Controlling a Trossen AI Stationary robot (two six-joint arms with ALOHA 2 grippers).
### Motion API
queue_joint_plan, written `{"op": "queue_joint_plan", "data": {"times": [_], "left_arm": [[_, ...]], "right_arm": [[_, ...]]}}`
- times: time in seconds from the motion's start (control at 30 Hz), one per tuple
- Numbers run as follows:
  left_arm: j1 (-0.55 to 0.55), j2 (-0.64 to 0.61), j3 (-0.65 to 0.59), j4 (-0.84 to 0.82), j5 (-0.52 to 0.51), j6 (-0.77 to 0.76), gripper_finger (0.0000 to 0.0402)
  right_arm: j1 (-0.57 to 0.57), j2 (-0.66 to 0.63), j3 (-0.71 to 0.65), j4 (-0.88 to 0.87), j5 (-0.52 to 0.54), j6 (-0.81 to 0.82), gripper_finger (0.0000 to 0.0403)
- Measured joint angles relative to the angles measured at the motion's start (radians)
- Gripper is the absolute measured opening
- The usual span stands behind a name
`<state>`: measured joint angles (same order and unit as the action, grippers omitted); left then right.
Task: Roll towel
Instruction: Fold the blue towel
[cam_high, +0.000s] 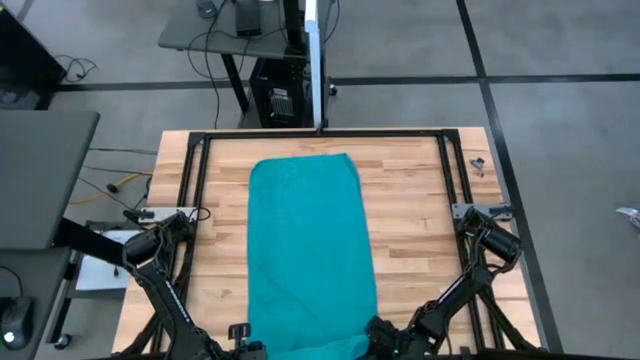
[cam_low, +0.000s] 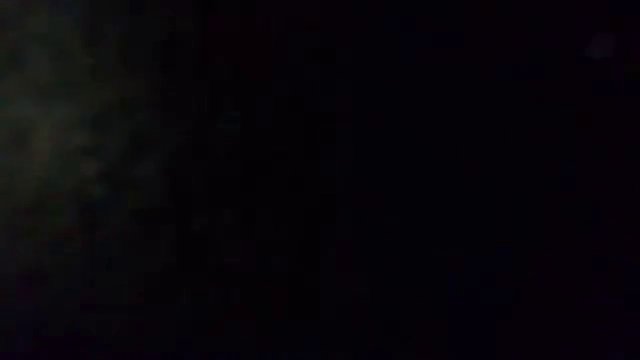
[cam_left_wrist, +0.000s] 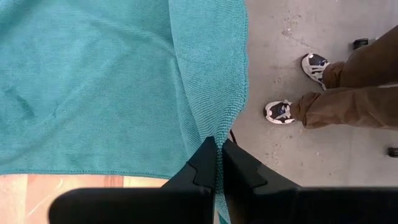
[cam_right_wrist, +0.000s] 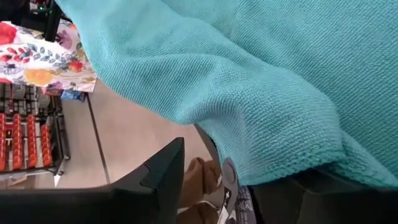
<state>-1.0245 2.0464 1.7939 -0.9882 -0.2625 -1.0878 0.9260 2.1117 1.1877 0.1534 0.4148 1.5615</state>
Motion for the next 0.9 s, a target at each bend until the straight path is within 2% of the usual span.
{"op": "queue_joint_plan", "data": {"times": [0.3,0.53,0.77,0.9], "left_arm": [[0.0,0.0,0.0,-0.001,0.0,0.01,0.0],[0.0,0.0,0.0,0.002,0.0,0.004,0.0],[0.0,0.0,0.024,0.01,0.03,-0.036,0.0],[0.003,-0.002,0.078,-0.026,0.03,-0.033,0.0]], "right_arm": [[0.008,0.001,0.0,0.009,-0.02,-0.002,0.0114],[0.014,-0.003,-0.001,0.025,-0.05,-0.05,0.0011],[0.04,-0.092,-0.008,-0.01,-0.199,-0.082,0.0002],[0.05,-0.192,-0.003,-0.17,-0.209,-0.109,0.0001]]}}
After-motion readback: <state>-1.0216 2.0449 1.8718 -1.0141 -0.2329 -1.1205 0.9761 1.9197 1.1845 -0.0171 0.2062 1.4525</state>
